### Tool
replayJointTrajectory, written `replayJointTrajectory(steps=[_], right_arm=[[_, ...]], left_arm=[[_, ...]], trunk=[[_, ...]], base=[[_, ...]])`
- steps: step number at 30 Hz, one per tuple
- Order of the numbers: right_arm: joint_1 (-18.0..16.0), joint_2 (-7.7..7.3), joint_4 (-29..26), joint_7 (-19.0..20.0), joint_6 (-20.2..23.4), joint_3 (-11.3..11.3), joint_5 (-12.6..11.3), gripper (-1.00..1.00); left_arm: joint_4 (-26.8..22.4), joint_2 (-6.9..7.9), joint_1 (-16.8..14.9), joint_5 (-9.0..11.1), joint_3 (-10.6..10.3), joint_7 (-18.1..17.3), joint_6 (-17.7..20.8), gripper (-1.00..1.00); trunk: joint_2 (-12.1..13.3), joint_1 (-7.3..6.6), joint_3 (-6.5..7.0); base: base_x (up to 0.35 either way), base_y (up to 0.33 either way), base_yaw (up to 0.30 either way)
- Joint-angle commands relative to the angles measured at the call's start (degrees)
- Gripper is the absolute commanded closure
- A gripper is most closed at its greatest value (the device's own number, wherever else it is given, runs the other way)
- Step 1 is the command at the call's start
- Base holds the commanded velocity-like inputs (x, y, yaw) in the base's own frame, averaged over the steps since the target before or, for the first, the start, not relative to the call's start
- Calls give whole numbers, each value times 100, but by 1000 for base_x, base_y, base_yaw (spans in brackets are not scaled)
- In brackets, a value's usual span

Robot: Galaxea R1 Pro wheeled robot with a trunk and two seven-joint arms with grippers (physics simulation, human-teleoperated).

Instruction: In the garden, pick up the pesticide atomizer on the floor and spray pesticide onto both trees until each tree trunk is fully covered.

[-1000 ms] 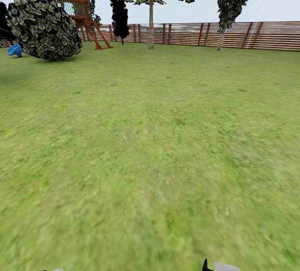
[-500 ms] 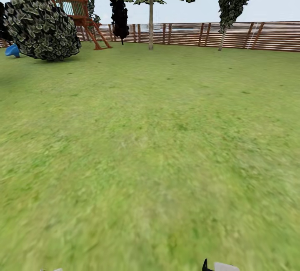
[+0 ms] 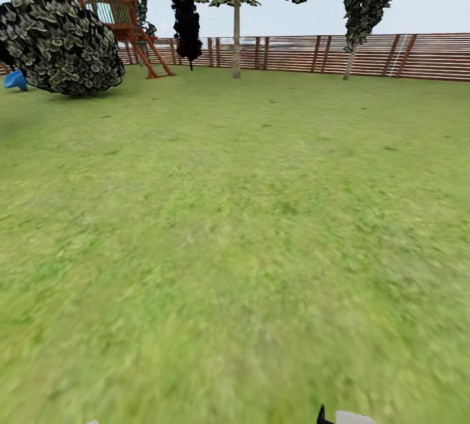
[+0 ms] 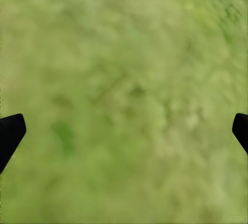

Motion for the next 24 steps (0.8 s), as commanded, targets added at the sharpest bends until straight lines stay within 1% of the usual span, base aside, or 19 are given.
replayJointTrajectory(steps=[1, 24], right_arm=[[0, 0, 0, 0, -1, 0, 0, -100], [0, 1, 0, 0, 0, 0, 0, -100]], left_arm=[[-1, 0, 3, 2, 0, -5, 0, 100], [-1, 0, -3, 2, 8, -44, 0, 100]], trunk=[[0, 0, 0], [0, 0, 0]], base=[[338, 0, 0], [339, 0, 0]])
